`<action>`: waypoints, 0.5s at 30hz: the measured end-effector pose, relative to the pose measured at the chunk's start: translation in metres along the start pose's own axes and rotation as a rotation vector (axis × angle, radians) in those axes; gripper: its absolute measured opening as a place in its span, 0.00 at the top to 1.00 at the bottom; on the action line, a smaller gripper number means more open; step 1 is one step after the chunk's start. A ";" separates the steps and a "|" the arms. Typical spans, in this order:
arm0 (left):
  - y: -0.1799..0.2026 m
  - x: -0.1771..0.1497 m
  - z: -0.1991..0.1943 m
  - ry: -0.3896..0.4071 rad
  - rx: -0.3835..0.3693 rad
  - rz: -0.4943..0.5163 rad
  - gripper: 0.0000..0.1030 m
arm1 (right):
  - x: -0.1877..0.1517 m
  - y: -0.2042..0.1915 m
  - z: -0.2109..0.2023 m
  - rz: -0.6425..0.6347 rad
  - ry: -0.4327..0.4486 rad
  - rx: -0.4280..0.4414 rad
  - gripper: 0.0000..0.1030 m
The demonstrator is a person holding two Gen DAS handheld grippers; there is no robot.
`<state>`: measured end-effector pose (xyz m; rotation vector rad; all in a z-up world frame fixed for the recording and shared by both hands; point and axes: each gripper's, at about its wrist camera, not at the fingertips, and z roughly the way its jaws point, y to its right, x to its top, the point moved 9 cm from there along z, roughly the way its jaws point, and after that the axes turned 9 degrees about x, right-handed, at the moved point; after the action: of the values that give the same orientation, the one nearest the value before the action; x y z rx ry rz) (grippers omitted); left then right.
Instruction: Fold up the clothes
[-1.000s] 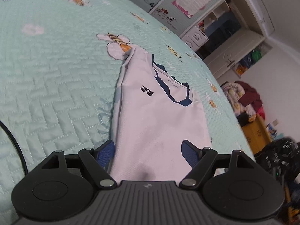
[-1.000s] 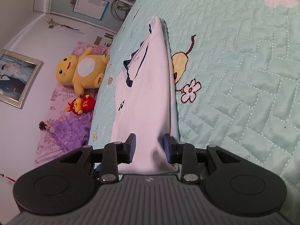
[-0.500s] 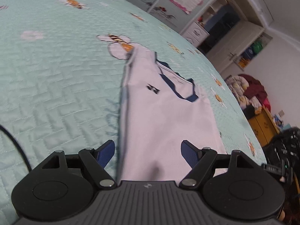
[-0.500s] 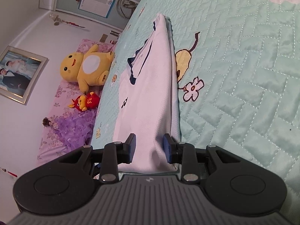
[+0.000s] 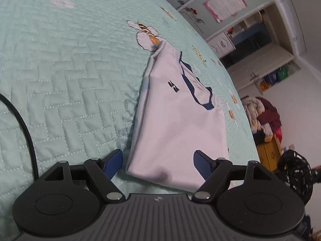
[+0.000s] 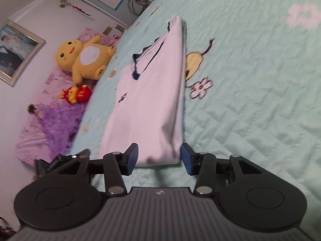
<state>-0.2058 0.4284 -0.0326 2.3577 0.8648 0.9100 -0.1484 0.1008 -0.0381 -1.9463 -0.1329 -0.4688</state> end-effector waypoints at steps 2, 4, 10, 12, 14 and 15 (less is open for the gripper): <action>0.002 0.002 0.003 -0.009 0.007 -0.008 0.39 | 0.002 0.002 0.006 0.024 -0.009 0.025 0.59; -0.001 0.003 0.007 -0.026 0.018 -0.030 0.88 | 0.004 0.003 0.012 0.037 -0.024 0.031 0.78; 0.007 -0.002 -0.015 -0.020 -0.019 -0.018 0.96 | 0.006 -0.005 0.004 0.059 -0.038 0.094 0.93; 0.011 -0.011 -0.024 -0.032 -0.011 0.024 0.97 | 0.006 -0.012 -0.004 0.048 -0.049 0.111 0.93; 0.009 -0.021 -0.026 -0.056 0.009 0.046 0.97 | 0.001 -0.013 -0.010 0.034 -0.076 0.110 0.94; 0.006 -0.025 -0.025 -0.070 0.017 0.045 0.97 | -0.003 -0.013 -0.011 0.030 -0.093 0.105 0.93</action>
<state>-0.2363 0.4118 -0.0229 2.4176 0.7975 0.8350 -0.1578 0.0966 -0.0248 -1.8644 -0.1845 -0.3454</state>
